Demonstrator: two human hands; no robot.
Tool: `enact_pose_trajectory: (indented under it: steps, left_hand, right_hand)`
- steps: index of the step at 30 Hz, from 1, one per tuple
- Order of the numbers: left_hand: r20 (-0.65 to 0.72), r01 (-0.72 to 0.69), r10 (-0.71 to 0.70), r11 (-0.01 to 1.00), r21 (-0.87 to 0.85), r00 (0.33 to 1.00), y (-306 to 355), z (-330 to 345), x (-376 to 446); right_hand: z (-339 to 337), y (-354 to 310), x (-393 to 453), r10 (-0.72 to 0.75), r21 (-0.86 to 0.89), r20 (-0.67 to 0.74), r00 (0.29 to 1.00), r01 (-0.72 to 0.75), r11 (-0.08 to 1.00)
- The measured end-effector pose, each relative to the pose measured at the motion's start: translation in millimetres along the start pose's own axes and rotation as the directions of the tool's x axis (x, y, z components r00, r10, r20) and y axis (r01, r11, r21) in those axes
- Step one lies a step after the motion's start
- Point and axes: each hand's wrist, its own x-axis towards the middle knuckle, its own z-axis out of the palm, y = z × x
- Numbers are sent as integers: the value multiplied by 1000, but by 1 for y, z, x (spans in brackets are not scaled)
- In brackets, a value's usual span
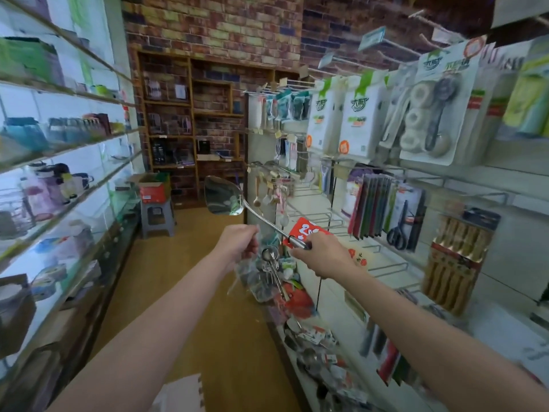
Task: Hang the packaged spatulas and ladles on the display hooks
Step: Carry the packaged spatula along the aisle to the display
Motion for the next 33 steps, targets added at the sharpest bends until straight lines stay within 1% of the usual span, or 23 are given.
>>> enact_pose_trajectory:
  steps: [4, 10, 14, 19, 23, 25, 30, 32, 33]
  left_hand:
    - [39, -1, 1, 1000, 17, 999, 3, -14, 47]
    - [62, 45, -47, 998, 37, 997, -11, -24, 101]
    - [87, 73, -77, 996, 47, 993, -16, -15, 143]
    - [97, 71, -73, 997, 20, 993, -15, 6, 198]
    - [99, 69, -70, 997, 17, 993, -4, 20, 241]
    - [94, 62, -61, 998, -7, 994, 4, 24, 263]
    - [54, 28, -26, 999, -33, 998, 9, 36, 313]
    - [52, 50, -50, 999, -4, 997, 2, 38, 327]
    - [32, 62, -62, 998, 3, 998, -2, 34, 351]
  right_hand:
    - [15, -14, 43, 39, 34, -24, 999, -38, 999]
    - [43, -20, 80, 93, 58, -29, 995, -91, 994]
    - [50, -13, 115, 131, 8, -18, 991, -131, 991]
    - [52, 5, 172, 150, 16, 0, 989, -150, 989]
    - [42, 20, 225, 133, 7, 12, 991, -133, 991]
    - [41, 25, 251, 111, 34, 20, 994, -112, 993]
    - [49, 37, 308, 70, 22, 4, 998, -70, 997]
    - [55, 38, 328, 66, 58, 16, 998, -67, 996]
    - [62, 35, 356, 53, 77, 39, 998, -56, 995]
